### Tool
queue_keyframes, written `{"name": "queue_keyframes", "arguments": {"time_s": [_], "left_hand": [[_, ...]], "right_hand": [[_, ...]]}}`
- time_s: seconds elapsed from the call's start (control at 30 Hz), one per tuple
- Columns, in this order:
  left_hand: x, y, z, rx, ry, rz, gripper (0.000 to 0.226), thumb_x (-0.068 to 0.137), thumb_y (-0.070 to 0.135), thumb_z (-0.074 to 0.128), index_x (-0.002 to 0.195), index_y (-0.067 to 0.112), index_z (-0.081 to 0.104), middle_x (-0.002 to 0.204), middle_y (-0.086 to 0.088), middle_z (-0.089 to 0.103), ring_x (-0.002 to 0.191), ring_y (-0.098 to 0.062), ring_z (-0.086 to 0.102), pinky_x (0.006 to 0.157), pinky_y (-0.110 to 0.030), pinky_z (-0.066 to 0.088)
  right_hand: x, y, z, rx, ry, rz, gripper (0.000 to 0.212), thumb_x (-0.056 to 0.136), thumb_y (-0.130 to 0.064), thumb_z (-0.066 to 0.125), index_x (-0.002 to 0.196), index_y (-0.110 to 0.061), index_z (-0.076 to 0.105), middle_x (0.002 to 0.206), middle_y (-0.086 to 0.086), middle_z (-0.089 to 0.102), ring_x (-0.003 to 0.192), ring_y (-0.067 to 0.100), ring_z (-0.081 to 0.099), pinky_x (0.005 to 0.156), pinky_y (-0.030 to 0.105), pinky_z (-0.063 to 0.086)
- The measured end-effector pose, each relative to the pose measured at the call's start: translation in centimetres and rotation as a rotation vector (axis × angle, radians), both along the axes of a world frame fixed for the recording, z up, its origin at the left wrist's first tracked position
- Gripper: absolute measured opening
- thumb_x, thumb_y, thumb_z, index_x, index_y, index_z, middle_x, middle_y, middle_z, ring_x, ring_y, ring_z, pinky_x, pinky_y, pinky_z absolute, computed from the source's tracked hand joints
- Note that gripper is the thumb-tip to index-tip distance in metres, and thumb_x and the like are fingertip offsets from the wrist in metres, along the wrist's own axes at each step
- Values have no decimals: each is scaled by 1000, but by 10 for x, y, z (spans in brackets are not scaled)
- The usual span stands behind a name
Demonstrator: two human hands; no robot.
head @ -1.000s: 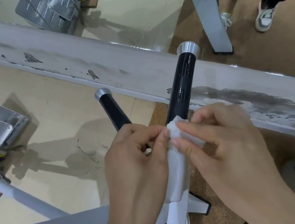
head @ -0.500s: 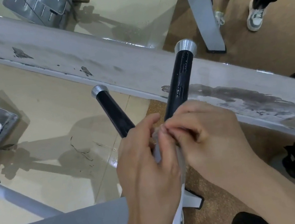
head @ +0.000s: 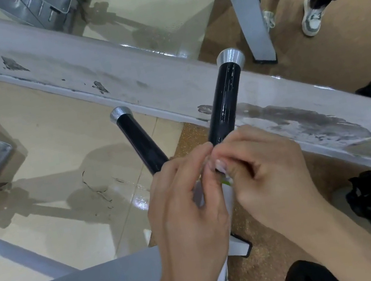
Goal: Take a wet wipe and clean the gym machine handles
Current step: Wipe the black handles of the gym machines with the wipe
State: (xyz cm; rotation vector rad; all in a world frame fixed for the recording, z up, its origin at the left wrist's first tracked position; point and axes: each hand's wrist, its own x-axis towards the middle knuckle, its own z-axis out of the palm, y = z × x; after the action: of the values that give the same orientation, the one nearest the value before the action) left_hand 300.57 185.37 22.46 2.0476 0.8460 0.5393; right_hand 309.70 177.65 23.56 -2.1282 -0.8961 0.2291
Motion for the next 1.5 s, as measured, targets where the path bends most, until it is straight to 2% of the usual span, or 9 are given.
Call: {"name": "queue_keyframes", "arguments": {"time_s": [0.27,0.4,0.53,0.73,0.83,1.0,1.17,1.3,1.5], "left_hand": [[2,3,1,-4,69,-14,35,89,39,46,120,33,63,86,25,52,75,0,50,71,-10,39],[6,6,8,47,187,-62,30,88,40,41,109,43,62,84,23,54,70,-4,53,61,-10,34],[16,10,20,49,329,-138,14,83,35,44,91,39,54,73,17,49,69,-8,50,56,-16,33],[29,0,16,106,302,-30,14,81,30,44,93,30,52,77,13,48,73,-15,49,59,-29,34],[29,2,15,122,297,-55,13,83,30,41,93,32,50,80,14,50,77,-12,49,60,-26,34],[33,3,15,203,289,-113,39,82,27,32,111,21,58,80,6,49,75,-16,48,59,-25,32],[33,3,13,204,254,-107,20,87,23,39,98,21,55,77,8,47,73,-17,47,59,-26,33],[36,1,12,242,280,-110,32,90,32,37,111,24,59,87,6,53,80,-18,53,58,-29,41],[35,1,17,229,285,-136,22,93,32,47,111,36,60,86,16,49,72,-9,53,49,-24,43]], "right_hand": [[5,1,3,-63,14,87,16,82,-4,60,78,-13,72,81,-3,62,72,7,56,64,21,46],[31,12,-6,-38,19,-70,17,82,1,62,80,-11,73,84,-5,60,77,1,53,70,5,39],[1,0,-6,28,1,-13,19,79,8,64,82,-8,74,82,1,63,75,2,56,68,6,41],[32,14,-12,31,17,-183,17,81,0,63,82,-12,73,85,-7,60,77,-1,53,71,5,39],[8,0,-8,41,25,-45,19,80,2,62,81,-13,74,82,-5,63,77,1,56,70,8,42],[61,24,-12,7,-19,-180,14,84,-4,62,86,-10,74,84,-11,55,70,-3,50,71,1,36],[25,3,-4,9,41,-1,15,85,-9,59,83,-13,74,83,-6,62,76,1,55,71,7,41],[77,26,-12,-19,-12,-179,13,87,-7,61,87,-10,74,83,-7,56,70,1,49,65,11,39],[43,14,-6,-72,76,-198,9,87,-19,63,85,-23,71,77,-12,57,71,-2,50,66,12,38]]}}
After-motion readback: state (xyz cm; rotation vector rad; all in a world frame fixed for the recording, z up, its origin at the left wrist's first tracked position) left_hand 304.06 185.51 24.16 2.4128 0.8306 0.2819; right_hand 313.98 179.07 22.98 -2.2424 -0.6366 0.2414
